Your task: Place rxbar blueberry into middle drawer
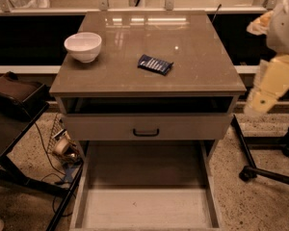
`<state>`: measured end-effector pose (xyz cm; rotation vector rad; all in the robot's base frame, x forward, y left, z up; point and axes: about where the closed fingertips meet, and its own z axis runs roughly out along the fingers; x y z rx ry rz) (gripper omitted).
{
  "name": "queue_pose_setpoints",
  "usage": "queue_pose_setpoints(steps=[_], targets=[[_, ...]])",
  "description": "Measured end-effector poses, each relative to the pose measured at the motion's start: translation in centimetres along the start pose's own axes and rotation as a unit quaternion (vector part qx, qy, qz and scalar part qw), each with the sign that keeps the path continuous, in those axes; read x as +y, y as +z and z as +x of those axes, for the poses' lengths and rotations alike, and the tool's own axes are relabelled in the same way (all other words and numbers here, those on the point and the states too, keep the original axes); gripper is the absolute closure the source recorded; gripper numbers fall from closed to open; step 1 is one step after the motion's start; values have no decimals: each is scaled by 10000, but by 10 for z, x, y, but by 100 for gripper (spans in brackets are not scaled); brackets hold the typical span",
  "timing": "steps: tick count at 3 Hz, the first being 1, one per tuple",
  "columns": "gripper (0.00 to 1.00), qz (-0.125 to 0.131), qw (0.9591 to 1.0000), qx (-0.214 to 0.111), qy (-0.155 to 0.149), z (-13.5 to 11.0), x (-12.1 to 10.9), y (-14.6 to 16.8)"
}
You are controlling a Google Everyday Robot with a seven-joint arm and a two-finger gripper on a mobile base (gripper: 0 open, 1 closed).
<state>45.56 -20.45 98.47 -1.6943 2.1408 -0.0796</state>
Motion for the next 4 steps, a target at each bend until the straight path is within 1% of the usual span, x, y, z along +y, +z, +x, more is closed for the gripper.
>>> queue_pose_setpoints(steps=[1,2,3,4], targets=[[0,58,9955,-934,-158,-26,-34,25],[0,77,9801,-1971,-218,-51,-64,52],[0,7,9555,-2945,-136,-71,-86,78],[0,-11,9330,-3598,108,-79,-96,94]])
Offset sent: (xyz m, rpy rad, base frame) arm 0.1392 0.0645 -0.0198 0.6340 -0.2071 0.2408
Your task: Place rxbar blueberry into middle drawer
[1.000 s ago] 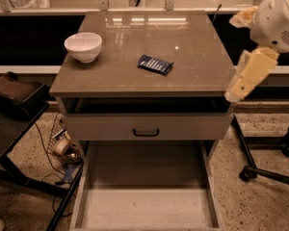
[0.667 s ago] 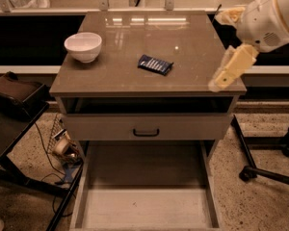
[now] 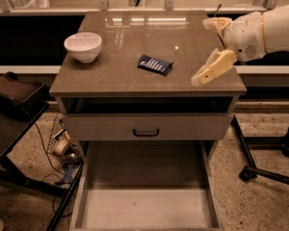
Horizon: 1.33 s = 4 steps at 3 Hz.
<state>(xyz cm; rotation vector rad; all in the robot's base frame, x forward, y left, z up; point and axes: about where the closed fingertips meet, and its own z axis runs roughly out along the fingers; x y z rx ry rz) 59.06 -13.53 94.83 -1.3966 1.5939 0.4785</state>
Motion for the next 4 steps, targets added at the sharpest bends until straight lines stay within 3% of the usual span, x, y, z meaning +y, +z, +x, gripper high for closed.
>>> queue_pose_setpoints(steps=[1,3,4], targets=[[0,-4,9999,-155,62,-1,-1,5],[0,107,9990,435,-57,31,-35,64],[0,179,9962,853,18,63,-60,97]])
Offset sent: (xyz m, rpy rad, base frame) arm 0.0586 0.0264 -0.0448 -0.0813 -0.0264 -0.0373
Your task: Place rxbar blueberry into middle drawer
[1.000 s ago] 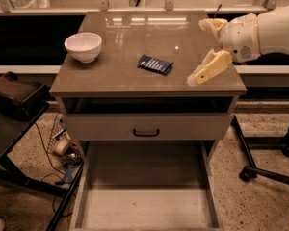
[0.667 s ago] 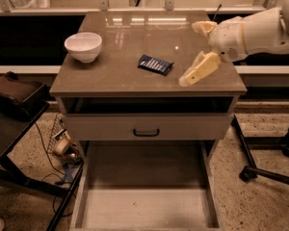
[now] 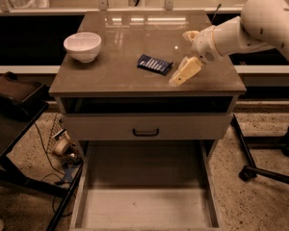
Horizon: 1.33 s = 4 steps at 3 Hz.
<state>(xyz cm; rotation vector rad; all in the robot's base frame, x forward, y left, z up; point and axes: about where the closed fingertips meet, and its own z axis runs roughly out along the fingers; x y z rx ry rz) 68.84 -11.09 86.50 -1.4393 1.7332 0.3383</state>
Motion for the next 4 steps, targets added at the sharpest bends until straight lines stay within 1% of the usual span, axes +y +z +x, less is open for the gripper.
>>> queue_pose_setpoints(steps=[1,2,4], targets=[[0,54,9995,193,241,27,-15,23],[0,-42,9979,132,632,41,-20,39],[0,-43,9979,132,632,41,-20,39]])
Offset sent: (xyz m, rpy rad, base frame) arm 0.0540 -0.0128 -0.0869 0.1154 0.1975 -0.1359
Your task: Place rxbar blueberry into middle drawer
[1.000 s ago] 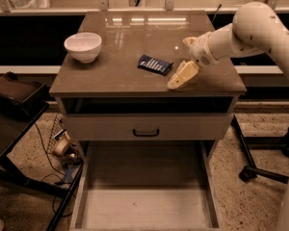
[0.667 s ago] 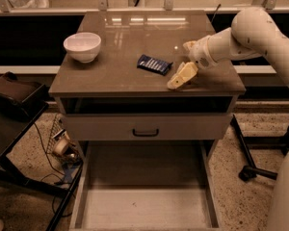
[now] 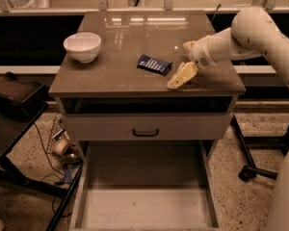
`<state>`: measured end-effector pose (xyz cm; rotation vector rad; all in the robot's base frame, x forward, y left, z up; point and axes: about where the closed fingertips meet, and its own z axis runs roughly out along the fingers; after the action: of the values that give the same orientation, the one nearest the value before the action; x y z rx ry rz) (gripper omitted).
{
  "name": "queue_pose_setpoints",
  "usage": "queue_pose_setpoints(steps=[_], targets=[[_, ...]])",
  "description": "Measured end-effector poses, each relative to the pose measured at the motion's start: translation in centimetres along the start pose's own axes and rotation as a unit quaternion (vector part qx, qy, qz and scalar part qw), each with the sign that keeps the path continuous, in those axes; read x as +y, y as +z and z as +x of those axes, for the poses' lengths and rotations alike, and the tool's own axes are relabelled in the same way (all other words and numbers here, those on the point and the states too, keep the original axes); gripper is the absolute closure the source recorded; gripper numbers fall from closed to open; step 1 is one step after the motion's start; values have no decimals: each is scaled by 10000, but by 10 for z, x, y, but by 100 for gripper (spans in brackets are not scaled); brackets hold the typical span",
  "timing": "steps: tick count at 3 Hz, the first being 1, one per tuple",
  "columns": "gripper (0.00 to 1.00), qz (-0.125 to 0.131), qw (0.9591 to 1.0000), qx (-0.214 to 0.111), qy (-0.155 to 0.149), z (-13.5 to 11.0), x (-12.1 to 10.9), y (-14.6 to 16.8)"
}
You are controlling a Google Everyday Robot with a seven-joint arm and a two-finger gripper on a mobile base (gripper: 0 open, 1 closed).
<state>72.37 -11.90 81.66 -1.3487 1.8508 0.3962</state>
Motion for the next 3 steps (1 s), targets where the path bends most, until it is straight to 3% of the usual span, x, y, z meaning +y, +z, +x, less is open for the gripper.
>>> queue_pose_setpoints(steps=[2,3], targets=[[0,178,9967,134,784,-58,-19,-18],[0,172,9966,134,798,-58,-19,-18]])
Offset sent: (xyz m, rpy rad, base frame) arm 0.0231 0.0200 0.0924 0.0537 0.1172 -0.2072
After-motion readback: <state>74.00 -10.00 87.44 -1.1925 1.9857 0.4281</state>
